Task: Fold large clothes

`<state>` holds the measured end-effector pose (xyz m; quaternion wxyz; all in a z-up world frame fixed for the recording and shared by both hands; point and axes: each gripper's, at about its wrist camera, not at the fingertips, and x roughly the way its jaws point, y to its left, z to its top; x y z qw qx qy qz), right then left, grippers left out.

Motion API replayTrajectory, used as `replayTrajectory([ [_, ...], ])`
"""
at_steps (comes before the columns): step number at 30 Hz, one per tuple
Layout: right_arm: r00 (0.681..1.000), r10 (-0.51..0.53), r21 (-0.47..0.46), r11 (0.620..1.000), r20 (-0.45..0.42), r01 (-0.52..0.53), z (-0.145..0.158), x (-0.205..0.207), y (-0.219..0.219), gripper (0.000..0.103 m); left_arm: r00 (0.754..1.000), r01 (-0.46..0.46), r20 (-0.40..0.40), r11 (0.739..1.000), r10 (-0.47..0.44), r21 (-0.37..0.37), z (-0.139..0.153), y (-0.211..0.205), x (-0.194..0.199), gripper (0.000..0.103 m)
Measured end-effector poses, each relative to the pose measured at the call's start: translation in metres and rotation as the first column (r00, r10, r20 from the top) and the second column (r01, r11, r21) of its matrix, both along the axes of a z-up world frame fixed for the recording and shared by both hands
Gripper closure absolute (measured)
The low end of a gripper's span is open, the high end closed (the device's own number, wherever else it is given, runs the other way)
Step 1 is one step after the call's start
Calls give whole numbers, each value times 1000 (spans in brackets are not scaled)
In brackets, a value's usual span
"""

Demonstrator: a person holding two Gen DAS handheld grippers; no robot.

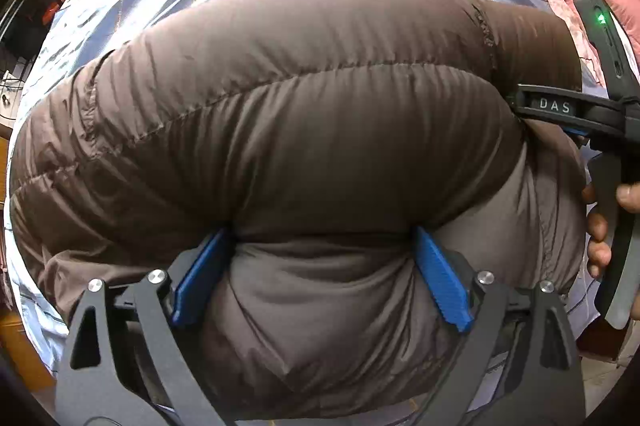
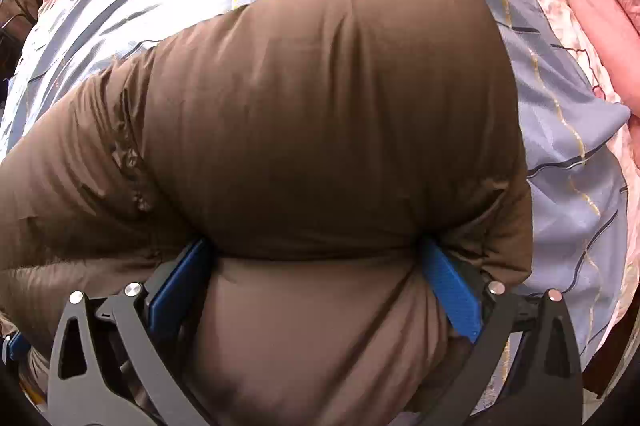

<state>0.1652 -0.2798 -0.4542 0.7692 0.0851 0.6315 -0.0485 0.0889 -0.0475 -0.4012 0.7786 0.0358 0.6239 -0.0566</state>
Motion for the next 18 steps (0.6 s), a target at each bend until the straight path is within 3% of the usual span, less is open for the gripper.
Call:
replayTrajectory([
  [12,1000,2,-3,1000,-15,-2,-11,-1,1,1,1000,9,7,1000,-9,12,-7,-3,0,8],
  [15,1000,-1,-39,999,-28,0,8,-2,6,2,1000,-10,4,1000,10,-3,13,6,-2,18],
  [18,998,39,14,999,55,-40,55,-22,23,3,994,-89,61,996,90,-29,49,34,-12,19],
])
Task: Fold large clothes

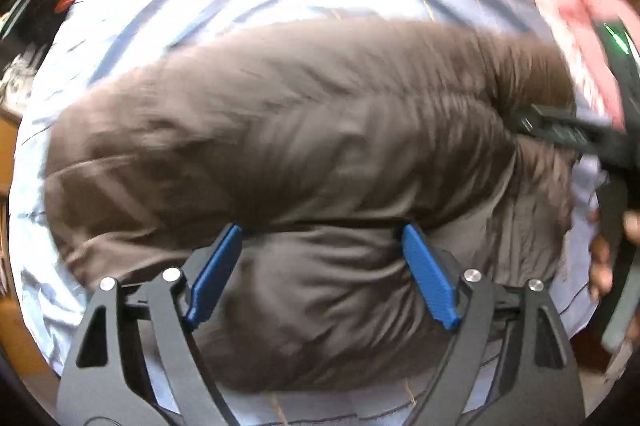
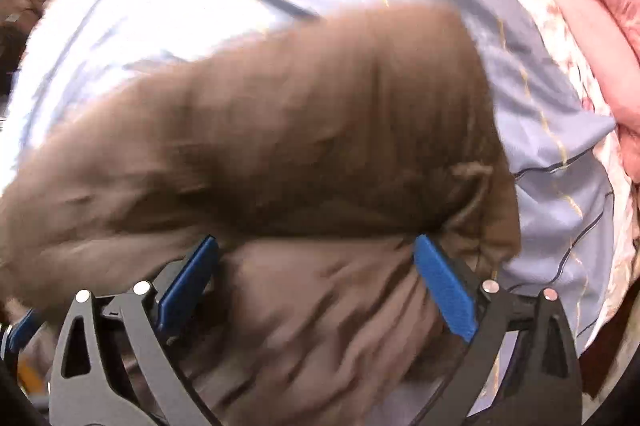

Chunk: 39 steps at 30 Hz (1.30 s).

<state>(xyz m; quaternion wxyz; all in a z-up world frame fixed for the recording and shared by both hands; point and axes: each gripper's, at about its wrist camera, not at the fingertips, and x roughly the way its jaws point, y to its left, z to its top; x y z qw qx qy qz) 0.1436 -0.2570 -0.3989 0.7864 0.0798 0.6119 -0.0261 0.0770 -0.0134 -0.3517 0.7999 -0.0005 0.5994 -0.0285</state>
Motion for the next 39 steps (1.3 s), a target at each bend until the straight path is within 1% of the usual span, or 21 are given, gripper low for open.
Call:
replayTrajectory([
  [2,998,51,47,998,31,-53,25,-18,19,4,1000,-16,14,1000,16,-7,14,16,-6,19],
  [4,992,122,67,990,14,-122,34,-39,44,3,1000,-5,-4,1000,5,-8,13,22,-10,19],
  [6,987,161,59,985,-16,-160,28,-54,61,4,1000,10,-28,1000,-10,16,3,24,-15,19],
  [7,983,179,52,983,-31,-178,22,-61,69,4,998,17,-54,1000,-16,25,-6,24,-17,19],
  [8,979,195,38,980,-63,-193,10,-68,77,3,997,15,-73,1000,-13,23,-13,24,-19,19],
  [10,980,179,34,984,-83,-176,-5,-75,80,2,996,6,-88,1000,-5,21,-23,23,-22,18],
  [14,978,186,20,983,-96,-185,-23,-74,82,1,992,-10,-123,1000,10,-1,-48,22,-24,15],
  [17,974,201,2,979,-99,-202,-32,-73,81,1,993,6,-122,1000,-6,-1,-59,22,-22,13],
  [23,972,218,-29,975,-82,-221,-44,-74,84,1,992,20,-121,1000,-20,-2,-74,23,-18,12],
  [25,972,220,-32,974,-81,-224,-46,-76,83,1,990,32,-135,999,-31,0,-76,24,-14,11],
  [26,971,222,-30,974,-87,-225,-45,-73,86,1,987,43,-153,999,-42,4,-72,24,-12,11],
  [27,971,219,-25,975,-100,-223,-42,-70,87,1,987,45,-157,999,-44,1,-66,25,-9,16],
  [28,971,210,-18,977,-113,-213,-35,-67,88,1,990,41,-135,999,-42,-4,-49,29,-8,20],
  [29,972,201,-18,979,-119,-205,-27,-60,88,1,993,39,-113,999,-38,2,-39,31,-8,20],
  [30,976,189,-24,981,-107,-193,-13,-56,89,1,998,25,-57,999,-23,27,-16,38,-8,19],
  [31,980,183,-22,982,-84,-185,-2,-53,89,1,1000,0,-8,998,0,58,5,46,-8,14],
  [32,983,174,-19,984,-50,-175,15,-52,90,1,999,-25,26,997,23,77,20,52,-6,11],
  [33,985,168,-25,985,-27,-169,30,-51,93,1,996,-63,67,994,58,88,41,63,-3,5],
  [34,986,165,-36,986,-7,-165,48,-49,97,1,992,-92,92,992,84,82,58,72,1,4],
  [37,986,166,-55,985,11,-165,84,-43,111,1,983,-152,109,987,145,57,98,94,12,4],
  [39,987,159,-55,986,19,-158,107,-37,117,1,976,-190,113,981,185,33,125,100,9,4],
])
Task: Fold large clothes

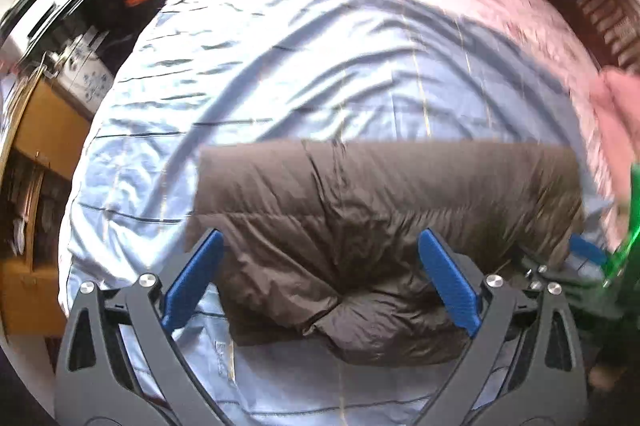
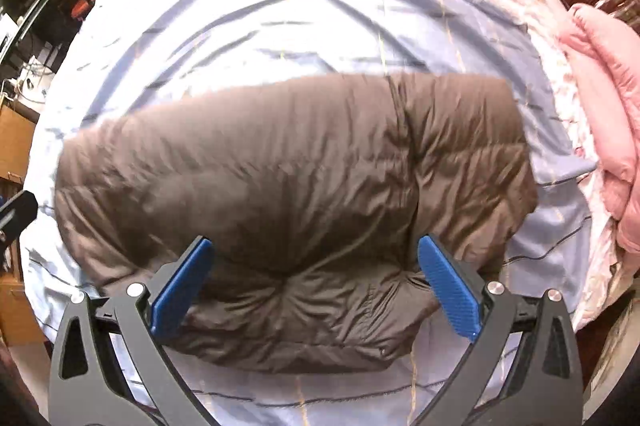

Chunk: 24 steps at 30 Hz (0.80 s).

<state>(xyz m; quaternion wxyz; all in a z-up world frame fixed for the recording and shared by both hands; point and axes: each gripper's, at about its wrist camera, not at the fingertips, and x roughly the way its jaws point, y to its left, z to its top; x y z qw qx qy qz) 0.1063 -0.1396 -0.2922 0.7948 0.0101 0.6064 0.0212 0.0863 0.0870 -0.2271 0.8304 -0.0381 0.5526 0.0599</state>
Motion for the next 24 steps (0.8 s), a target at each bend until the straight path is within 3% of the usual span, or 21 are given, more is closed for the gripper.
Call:
replayTrajectory([
  [5,999,5,-36,999,51,-3,67,-2,9,1,998,-25,58,1000,26,-10,68,-4,-5,4],
  [8,997,12,-67,998,81,-6,108,-7,11,1,995,-5,95,1000,3,27,115,-13,-12,2],
  [13,997,-16,-55,998,81,20,156,-21,12,1,991,45,121,999,-48,25,169,-26,-28,2],
  [20,996,6,-68,998,87,0,201,-51,24,1,991,91,106,995,-85,-49,199,-36,-49,2],
  [24,993,19,-68,998,112,-12,218,-59,28,1,988,112,115,993,-107,-41,209,-42,-56,2],
])
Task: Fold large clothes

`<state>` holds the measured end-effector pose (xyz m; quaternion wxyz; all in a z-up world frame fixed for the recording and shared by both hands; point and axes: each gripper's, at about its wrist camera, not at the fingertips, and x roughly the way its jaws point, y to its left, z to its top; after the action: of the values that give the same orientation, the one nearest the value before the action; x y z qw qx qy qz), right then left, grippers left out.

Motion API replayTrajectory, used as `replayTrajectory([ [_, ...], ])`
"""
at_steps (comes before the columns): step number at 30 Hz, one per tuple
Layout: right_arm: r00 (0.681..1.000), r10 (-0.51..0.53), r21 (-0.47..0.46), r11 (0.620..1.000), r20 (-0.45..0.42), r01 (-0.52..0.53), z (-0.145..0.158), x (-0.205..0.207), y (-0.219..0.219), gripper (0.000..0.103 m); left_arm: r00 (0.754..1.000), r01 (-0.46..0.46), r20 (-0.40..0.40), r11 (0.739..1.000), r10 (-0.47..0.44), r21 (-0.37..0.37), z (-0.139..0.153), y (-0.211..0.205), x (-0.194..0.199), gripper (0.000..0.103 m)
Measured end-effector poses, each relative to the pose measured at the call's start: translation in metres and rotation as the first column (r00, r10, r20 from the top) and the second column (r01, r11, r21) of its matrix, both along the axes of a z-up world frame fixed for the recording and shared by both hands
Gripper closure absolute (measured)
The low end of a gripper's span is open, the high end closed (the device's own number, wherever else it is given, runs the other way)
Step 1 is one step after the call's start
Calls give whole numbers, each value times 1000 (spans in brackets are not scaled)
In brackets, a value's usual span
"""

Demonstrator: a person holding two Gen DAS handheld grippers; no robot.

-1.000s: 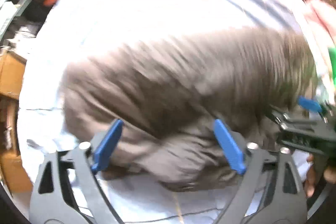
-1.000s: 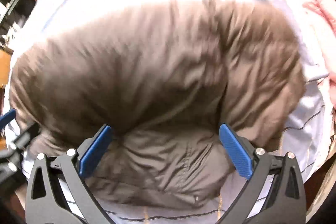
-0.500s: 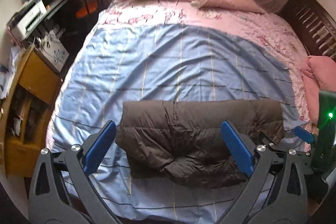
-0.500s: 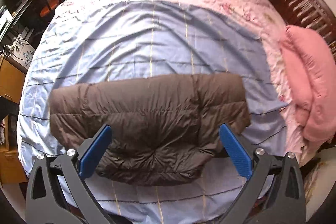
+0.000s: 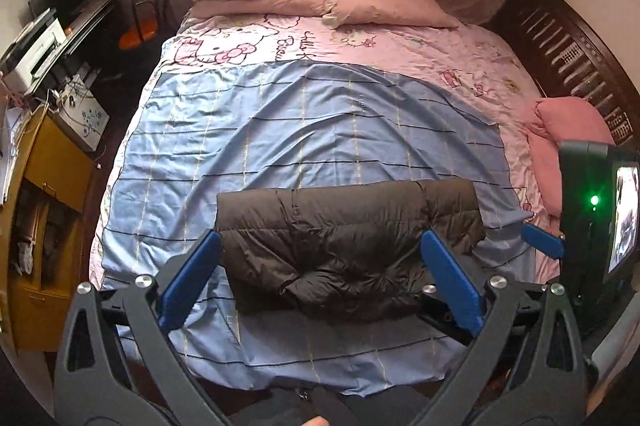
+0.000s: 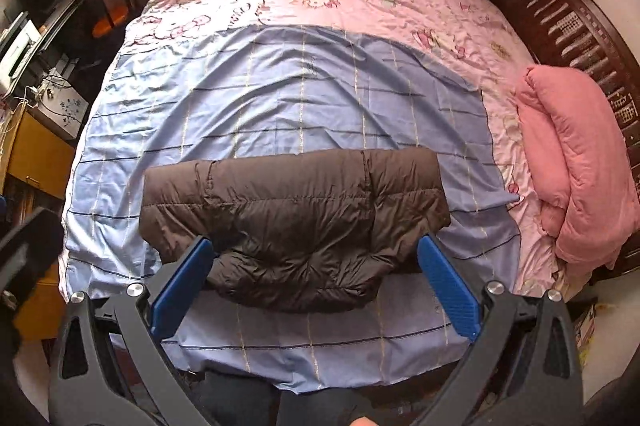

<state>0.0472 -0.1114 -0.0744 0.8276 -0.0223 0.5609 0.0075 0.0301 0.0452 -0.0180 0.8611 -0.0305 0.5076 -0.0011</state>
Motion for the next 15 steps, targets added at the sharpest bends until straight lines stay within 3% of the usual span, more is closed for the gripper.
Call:
replayTrajectory([
  [15,1000,-2,10,1000,17,2,12,-11,0,1,999,26,21,999,-27,22,13,-8,-11,2],
])
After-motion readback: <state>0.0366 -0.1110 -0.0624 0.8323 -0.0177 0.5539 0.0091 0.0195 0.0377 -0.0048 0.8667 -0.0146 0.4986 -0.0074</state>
